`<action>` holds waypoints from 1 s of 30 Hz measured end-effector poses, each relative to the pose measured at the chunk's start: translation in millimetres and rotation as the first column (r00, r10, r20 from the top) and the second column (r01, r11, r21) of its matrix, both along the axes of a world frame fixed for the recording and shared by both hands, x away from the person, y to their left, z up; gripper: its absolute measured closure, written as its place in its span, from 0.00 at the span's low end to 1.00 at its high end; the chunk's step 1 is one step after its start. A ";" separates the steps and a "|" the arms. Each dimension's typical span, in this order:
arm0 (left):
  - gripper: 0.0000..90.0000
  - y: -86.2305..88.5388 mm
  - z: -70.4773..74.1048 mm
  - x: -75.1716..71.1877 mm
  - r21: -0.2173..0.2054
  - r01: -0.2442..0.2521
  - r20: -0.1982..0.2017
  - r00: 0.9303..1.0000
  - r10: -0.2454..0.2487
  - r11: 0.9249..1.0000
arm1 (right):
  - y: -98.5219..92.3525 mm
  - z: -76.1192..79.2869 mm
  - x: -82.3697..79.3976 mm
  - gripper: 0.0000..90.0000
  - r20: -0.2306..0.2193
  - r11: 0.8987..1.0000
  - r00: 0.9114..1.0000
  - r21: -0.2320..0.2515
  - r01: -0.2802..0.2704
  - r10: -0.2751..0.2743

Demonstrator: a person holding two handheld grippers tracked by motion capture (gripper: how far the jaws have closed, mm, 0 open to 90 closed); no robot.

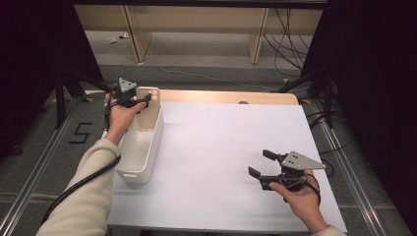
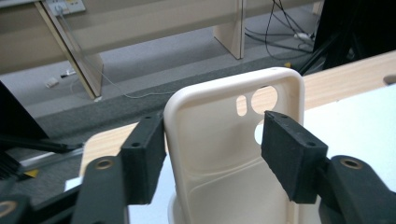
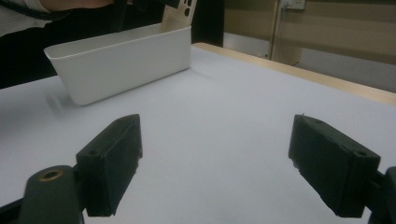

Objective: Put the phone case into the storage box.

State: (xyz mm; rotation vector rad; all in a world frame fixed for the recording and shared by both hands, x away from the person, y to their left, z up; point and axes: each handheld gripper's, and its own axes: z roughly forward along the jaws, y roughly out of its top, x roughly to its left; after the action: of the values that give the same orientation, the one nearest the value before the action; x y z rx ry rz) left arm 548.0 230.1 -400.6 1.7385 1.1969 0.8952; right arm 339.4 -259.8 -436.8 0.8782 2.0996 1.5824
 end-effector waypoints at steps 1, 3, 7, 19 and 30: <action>0.40 -0.4 0.7 -0.2 0.004 0.000 0.001 1.000 0.000 1.000 | -0.5 -0.4 0.7 0.21 0.005 1.000 1.000 -0.010 -0.004 0.004; 0.37 -1.0 3.4 -0.3 0.002 0.003 0.005 1.000 -0.003 1.000 | -0.5 -0.4 0.6 0.20 0.001 1.000 1.000 -0.016 -0.003 0.003; 0.34 -1.2 9.0 -1.5 -0.001 0.003 0.017 1.000 -0.003 1.000 | 0.3 -0.8 0.8 0.20 0.007 1.000 1.000 -0.012 -0.001 0.001; 0.43 3.9 18.1 -14.0 -0.062 -0.016 0.048 0.999 0.019 0.998 | 0.8 -1.2 1.3 0.20 0.003 1.000 1.000 0.009 -0.007 0.007; 0.32 9.2 23.9 -34.1 -0.128 0.017 0.013 1.000 -0.015 0.992 | -0.2 0.1 0.6 0.20 0.005 1.000 1.000 -0.013 -0.005 0.005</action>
State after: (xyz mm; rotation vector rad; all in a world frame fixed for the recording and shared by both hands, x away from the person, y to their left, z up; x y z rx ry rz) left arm 514.0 239.2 -376.7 1.6362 1.2043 0.8005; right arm 340.0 -260.0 -436.7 0.8643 2.1080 1.5696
